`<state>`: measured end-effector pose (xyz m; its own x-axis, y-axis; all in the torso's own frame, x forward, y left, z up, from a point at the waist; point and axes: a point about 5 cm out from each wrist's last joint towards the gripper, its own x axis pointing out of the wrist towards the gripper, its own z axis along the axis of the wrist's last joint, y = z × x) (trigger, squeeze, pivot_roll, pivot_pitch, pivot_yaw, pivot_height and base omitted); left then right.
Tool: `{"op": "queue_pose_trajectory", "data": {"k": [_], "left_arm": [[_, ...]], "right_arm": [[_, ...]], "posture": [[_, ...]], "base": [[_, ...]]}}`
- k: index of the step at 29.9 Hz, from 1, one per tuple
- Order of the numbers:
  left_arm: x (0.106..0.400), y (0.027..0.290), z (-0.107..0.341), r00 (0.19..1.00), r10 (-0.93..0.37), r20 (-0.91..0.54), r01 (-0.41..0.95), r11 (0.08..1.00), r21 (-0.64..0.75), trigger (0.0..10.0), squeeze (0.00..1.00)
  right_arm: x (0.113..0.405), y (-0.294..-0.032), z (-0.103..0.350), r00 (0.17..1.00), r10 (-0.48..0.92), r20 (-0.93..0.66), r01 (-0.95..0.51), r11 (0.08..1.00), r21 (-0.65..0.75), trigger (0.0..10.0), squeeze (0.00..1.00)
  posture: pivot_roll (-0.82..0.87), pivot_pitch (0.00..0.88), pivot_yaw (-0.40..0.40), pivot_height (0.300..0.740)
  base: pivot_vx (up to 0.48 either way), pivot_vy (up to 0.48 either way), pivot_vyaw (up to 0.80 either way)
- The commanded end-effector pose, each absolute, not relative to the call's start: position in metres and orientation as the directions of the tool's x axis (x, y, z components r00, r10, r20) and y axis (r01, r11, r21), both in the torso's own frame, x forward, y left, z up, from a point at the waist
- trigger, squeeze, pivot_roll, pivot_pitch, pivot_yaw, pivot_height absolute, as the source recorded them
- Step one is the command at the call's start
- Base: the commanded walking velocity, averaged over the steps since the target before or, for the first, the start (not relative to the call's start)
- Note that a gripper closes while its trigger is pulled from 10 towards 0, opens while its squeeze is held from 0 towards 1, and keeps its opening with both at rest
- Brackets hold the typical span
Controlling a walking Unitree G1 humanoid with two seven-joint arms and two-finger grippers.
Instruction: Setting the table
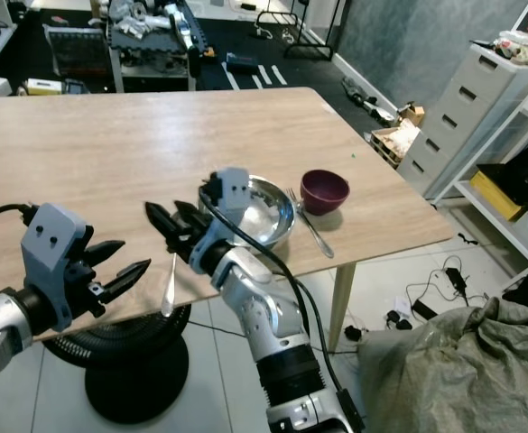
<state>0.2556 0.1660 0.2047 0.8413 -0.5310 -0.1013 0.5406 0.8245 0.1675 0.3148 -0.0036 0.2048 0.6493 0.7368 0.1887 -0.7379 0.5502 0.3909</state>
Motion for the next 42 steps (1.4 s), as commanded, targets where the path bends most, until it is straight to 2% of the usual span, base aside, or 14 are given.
{"op": "queue_pose_trajectory", "data": {"k": [1, 4, 6, 10, 12, 16, 20, 21, 24, 30, 33, 37, 40, 42], "left_arm": [[0.255, 0.167, 0.201, 0.840, -0.531, -0.109, 0.542, 0.825, 0.159, 10.0, 0.00], [0.253, 0.165, 0.207, 0.825, -0.559, -0.086, 0.565, 0.811, 0.151, 10.0, 0.00], [0.253, 0.164, 0.208, 0.821, -0.566, -0.080, 0.571, 0.806, 0.158, 10.0, 0.00], [0.252, 0.161, 0.213, 0.807, -0.586, -0.066, 0.587, 0.788, 0.184, 10.0, 0.00], [0.248, 0.158, 0.215, 0.784, -0.618, -0.064, 0.618, 0.764, 0.187, 10.0, 0.00], [0.246, 0.156, 0.217, 0.764, -0.642, -0.066, 0.642, 0.744, 0.187, 10.0, 0.00], [0.238, 0.151, 0.221, 0.700, -0.712, -0.052, 0.709, 0.686, 0.161, 10.0, 0.00], [0.238, 0.151, 0.221, 0.700, -0.712, -0.052, 0.709, 0.686, 0.161, 10.0, 0.00], [0.229, 0.150, 0.224, 0.651, -0.757, -0.060, 0.755, 0.638, 0.152, 10.0, 0.00], [0.237, 0.163, 0.200, 0.755, -0.641, -0.141, 0.656, 0.733, 0.180, 10.0, 0.00], [0.243, 0.164, 0.201, 0.786, -0.607, -0.114, 0.617, 0.764, 0.189, 10.0, 0.00], [0.253, 0.161, 0.212, 0.828, -0.559, -0.044, 0.557, 0.811, 0.178, 10.0, 0.00], [0.259, 0.162, 0.214, 0.863, -0.505, -0.014, 0.501, 0.851, 0.156, 10.0, 0.00], [0.261, 0.162, 0.214, 0.873, -0.487, -0.003, 0.482, 0.863, 0.148, 10.0, 0.00]], "right_arm": [[0.300, 0.015, 0.199, 0.601, 0.775, 0.196, -0.759, 0.477, 0.443, 10.0, 0.00], [0.287, -0.009, 0.184, 0.548, 0.826, 0.132, -0.809, 0.484, 0.332, 10.0, 0.00], [0.287, -0.017, 0.184, 0.553, 0.823, 0.133, -0.815, 0.499, 0.295, 10.0, 0.00], [0.294, -0.040, 0.190, 0.613, 0.777, 0.141, -0.787, 0.585, 0.197, 10.0, 0.00], [0.300, -0.058, 0.189, 0.642, 0.760, 0.104, -0.767, 0.635, 0.096, 10.0, 0.00], [0.299, -0.072, 0.182, 0.643, 0.765, 0.048, -0.766, 0.641, 0.038, 10.0, 0.00], [0.299, -0.085, 0.166, 0.674, 0.738, -0.033, -0.739, 0.673, -0.037, 10.0, 0.00], [0.299, -0.085, 0.166, 0.674, 0.738, -0.033, -0.739, 0.673, -0.037, 10.0, 0.00], [0.307, -0.093, 0.150, 0.753, 0.654, -0.071, -0.657, 0.753, -0.029, 10.0, 0.00], [0.305, -0.096, 0.153, 0.748, 0.663, -0.037, -0.663, 0.748, -0.008, 10.0, 0.00], [0.306, -0.102, 0.156, 0.763, 0.646, -0.010, -0.646, 0.763, 0.019, 10.0, 0.00], [0.310, -0.119, 0.173, 0.794, 0.600, 0.099, -0.608, 0.783, 0.134, 10.0, 0.00], [0.315, -0.137, 0.187, 0.844, 0.504, 0.183, -0.533, 0.826, 0.186, 10.0, 0.00], [0.321, -0.156, 0.196, 0.905, 0.354, 0.237, -0.410, 0.877, 0.252, 10.0, 0.00]], "posture": [[0.13, 0.052, -0.037, 0.740], [0.12, 0.053, -0.034, 0.740], [0.12, 0.052, -0.034, 0.740], [0.12, 0.049, -0.026, 0.740], [0.12, 0.049, -0.017, 0.740], [0.12, 0.050, -0.012, 0.740], [0.11, 0.051, -0.012, 0.740], [0.11, 0.051, -0.012, 0.740], [0.12, 0.056, -0.013, 0.740], [0.12, 0.060, -0.010, 0.740], [0.12, 0.061, -0.013, 0.740], [0.11, 0.062, -0.012, 0.740], [0.10, 0.062, -0.008, 0.740], [0.10, 0.062, -0.006, 0.740]], "base": [[0.000, 0.000, 0.00], [0.000, 0.000, 0.00], [0.000, 0.000, 0.00], [0.000, 0.000, 0.00], [0.000, 0.000, 0.00], [0.000, 0.000, 0.00], [0.000, 0.000, 0.00], [0.000, 0.000, 0.00], [0.000, 0.000, 0.00], [0.000, 0.000, 0.00], [0.000, 0.000, 0.00], [0.000, 0.000, 0.00], [0.000, 0.000, 0.00], [0.000, 0.000, 0.00]]}}
